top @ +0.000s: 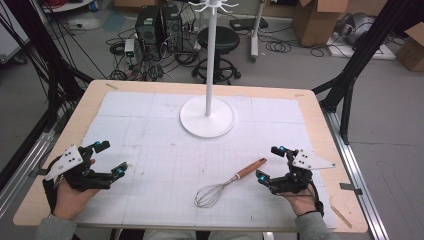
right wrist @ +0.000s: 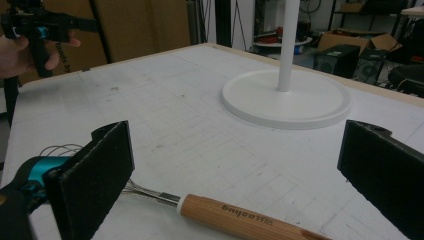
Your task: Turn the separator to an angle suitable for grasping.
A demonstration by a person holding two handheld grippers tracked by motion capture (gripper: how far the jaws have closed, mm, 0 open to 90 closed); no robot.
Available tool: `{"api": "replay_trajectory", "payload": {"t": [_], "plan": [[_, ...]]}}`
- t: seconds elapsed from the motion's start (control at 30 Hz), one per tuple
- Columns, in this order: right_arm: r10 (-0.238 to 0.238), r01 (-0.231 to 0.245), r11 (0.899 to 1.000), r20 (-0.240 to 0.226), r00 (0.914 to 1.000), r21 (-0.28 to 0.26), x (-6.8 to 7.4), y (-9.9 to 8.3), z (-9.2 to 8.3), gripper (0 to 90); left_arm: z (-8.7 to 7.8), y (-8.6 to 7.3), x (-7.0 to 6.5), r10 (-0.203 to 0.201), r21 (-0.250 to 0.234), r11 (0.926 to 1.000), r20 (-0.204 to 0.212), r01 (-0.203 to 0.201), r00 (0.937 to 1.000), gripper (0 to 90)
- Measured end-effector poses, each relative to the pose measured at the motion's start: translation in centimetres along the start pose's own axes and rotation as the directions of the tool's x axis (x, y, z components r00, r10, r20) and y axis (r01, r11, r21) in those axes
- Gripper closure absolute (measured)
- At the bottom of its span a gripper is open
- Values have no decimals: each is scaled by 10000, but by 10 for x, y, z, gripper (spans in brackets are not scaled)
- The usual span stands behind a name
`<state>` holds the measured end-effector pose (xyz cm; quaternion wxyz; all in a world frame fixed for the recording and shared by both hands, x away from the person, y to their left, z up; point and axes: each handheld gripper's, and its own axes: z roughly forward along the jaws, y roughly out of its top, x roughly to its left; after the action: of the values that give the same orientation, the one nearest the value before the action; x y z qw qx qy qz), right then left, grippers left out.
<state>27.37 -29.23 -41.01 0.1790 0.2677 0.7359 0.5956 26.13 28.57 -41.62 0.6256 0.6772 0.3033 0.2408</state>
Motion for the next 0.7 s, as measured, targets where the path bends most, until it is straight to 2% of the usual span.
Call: {"api": "replay_trajectory", "payload": {"t": [0.17, 0.27, 0.37, 0.4, 0.43, 0.5, 0.53, 0.57, 0.63, 0.67, 0.7], "plan": [[87, -87, 9993, 14, 10000, 352, -1, -1, 0, 8, 1, 0, 0, -48, 35, 10000, -79, 48, 10000, 18], [134, -118, 9970, -205, 9997, 759, -2, -3, 1, 49, 0, 0, 0, -51, 85, 10000, -91, 52, 9999, 18], [171, -155, 9967, -201, 9997, 792, -2, -3, 2, 89, 0, 0, 0, -63, 126, 9999, -80, 64, 9999, 18], [140, -127, 9968, -163, 9998, 795, -1, -3, 0, 191, 0, 0, 0, -51, 126, 9999, -76, 52, 10000, 18], [140, -127, 9968, -163, 9998, 795, -1, -3, 0, 191, 1, -1, 0, -50, 136, 9999, -78, 52, 10000, 18], [266, -258, 9971, -103, 9996, 711, 1, -4, -3, 294, 1, -1, -1, -51, 239, 9997, -80, 53, 10000, 18], [257, -254, 9974, -30, 9997, 674, 2, -5, -4, 448, 1, -1, -1, -36, 247, 9997, -66, 37, 10000, 18], [257, -254, 9974, -30, 9997, 674, 2, -5, -4, 448, 1, -1, -1, -11, 263, 9997, -58, 13, 10000, 18], [420, -418, 9964, -5, 9991, 741, 2, -5, -4, 559, 1, -1, -1, -28, 286, 9996, -40, 29, 10000, 18], [494, -489, 9950, -33, 9988, 870, 3, -5, -4, 669, 2, -1, -1, -47, 295, 9996, -36, 48, 10000, 18], [494, -489, 9950, -33, 9988, 870, 3, -5, -4, 669, 2, -1, -1, -45, 330, 9994, -43, 46, 10000, 18]]}}
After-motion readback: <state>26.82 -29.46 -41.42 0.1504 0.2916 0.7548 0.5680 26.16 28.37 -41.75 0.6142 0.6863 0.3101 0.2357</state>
